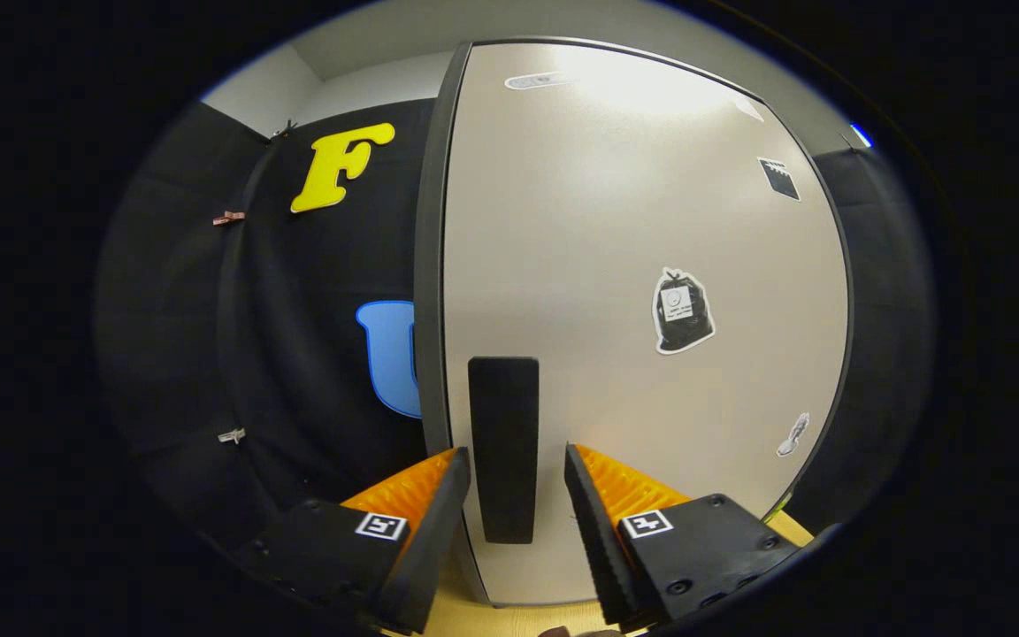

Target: Open the shoe cabinet door, grab the shoes and put them into the shoe cabinet, then close the shoe cabinet door.

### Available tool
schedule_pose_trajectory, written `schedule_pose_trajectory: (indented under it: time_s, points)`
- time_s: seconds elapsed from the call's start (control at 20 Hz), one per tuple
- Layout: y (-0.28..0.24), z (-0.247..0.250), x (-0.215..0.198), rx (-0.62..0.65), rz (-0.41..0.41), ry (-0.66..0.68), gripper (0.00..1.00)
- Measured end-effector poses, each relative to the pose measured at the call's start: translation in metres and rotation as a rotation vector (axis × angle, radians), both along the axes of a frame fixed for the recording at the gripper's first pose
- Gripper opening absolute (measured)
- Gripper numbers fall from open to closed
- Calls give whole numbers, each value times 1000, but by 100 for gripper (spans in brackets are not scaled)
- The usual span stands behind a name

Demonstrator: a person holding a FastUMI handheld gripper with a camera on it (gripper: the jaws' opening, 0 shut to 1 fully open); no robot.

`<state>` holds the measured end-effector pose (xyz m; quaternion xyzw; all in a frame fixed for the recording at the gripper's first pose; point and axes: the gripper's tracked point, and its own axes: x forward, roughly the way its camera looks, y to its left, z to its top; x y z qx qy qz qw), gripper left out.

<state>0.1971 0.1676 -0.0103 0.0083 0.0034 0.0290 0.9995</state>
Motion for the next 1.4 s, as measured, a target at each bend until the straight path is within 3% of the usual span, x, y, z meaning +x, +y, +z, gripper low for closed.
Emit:
schedule_pose_trajectory:
  time_s: [0.15, 0.2, 0.25, 0.3, 0.4, 1.4]
  points:
    - [4, -4, 0, -3, -9, 3, 52]
    - [3, -2, 3, -8, -7, -4, 40]
    - [1, -6, 10, 3, -13, -3, 40]
    - [1, -3, -3, 7, -19, -1, 32]
    - [1, -5, 3, 20, -14, 9, 27]
    - [-32, -1, -116, 45, 190, -23, 27]
